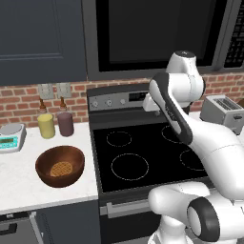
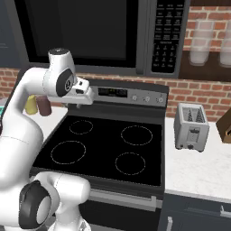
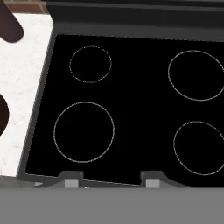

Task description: Open the microwave, place the bowl with waffle inside the microwave, then close the microwave door and turn it on.

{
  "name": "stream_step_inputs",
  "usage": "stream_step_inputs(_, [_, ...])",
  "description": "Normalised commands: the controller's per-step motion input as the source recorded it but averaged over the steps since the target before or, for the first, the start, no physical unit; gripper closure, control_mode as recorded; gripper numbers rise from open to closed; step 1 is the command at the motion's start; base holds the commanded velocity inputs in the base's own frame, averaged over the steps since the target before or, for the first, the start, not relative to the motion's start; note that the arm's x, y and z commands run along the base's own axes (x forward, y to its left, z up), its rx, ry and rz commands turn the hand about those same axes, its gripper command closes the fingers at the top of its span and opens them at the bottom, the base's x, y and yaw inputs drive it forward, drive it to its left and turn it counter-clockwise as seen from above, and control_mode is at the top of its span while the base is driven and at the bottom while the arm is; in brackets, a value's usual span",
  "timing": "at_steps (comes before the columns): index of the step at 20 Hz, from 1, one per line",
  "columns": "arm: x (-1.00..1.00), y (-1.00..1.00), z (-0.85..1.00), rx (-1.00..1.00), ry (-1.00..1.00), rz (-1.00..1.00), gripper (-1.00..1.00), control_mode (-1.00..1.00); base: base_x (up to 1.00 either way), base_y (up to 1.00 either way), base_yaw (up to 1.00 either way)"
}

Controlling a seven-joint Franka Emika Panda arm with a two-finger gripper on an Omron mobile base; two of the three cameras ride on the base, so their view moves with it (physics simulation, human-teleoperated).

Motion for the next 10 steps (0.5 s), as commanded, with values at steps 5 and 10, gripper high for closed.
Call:
stream_step_inputs(5, [-0.23,-0.23,0.0,0.02,-0.02,-0.02,-1.0,-1.0,0.0,0.0,0.0])
stream_step_inputs(10, [-0.43,-0.71,0.18,0.15,-0.16,0.0,-1.0,-1.0,0.0,0.0,0.0])
